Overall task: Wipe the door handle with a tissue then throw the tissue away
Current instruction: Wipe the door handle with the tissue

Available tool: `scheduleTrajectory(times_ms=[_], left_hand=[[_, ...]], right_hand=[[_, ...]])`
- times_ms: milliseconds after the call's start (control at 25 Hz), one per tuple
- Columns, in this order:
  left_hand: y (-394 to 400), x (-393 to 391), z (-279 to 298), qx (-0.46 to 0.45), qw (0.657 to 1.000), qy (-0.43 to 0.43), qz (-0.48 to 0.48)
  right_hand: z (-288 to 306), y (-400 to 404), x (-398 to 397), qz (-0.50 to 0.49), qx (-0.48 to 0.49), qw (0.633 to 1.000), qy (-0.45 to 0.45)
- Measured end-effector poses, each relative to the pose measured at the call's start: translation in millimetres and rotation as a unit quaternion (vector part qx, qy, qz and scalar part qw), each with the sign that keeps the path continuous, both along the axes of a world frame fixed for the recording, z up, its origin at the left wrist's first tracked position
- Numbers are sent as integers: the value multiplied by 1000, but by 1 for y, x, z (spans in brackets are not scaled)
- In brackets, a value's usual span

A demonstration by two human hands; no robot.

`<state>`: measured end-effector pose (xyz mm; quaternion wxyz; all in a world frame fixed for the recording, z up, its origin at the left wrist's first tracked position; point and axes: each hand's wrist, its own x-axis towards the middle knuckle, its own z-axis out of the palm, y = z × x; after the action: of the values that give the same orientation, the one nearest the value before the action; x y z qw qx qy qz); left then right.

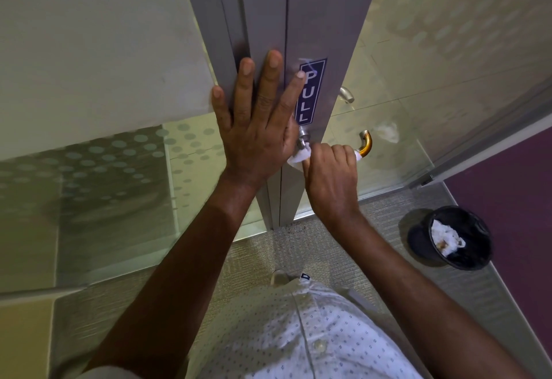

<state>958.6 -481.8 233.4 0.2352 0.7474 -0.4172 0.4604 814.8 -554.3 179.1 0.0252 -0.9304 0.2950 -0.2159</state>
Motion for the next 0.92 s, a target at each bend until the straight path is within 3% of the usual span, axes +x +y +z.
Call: scheduleTrajectory(times_ms=[160, 520, 680, 840, 920], left_hand=[[-1, 2, -2, 4, 1000, -3, -1], [-1, 1, -1, 1, 1000, -7, 1], [0, 0, 0, 5, 1000, 0, -2], [1, 1, 1, 7, 1000, 2, -4], [1, 2, 1, 8, 1000, 2, -5]], right_hand=[[-6, 5, -6, -6, -39, 997, 59], [27, -8, 18, 31, -27, 978, 207], [25, -15, 15, 59, -83, 983, 152], [-1, -13, 2, 45, -6, 999, 10], [-13, -16, -9, 61, -38, 997, 13]])
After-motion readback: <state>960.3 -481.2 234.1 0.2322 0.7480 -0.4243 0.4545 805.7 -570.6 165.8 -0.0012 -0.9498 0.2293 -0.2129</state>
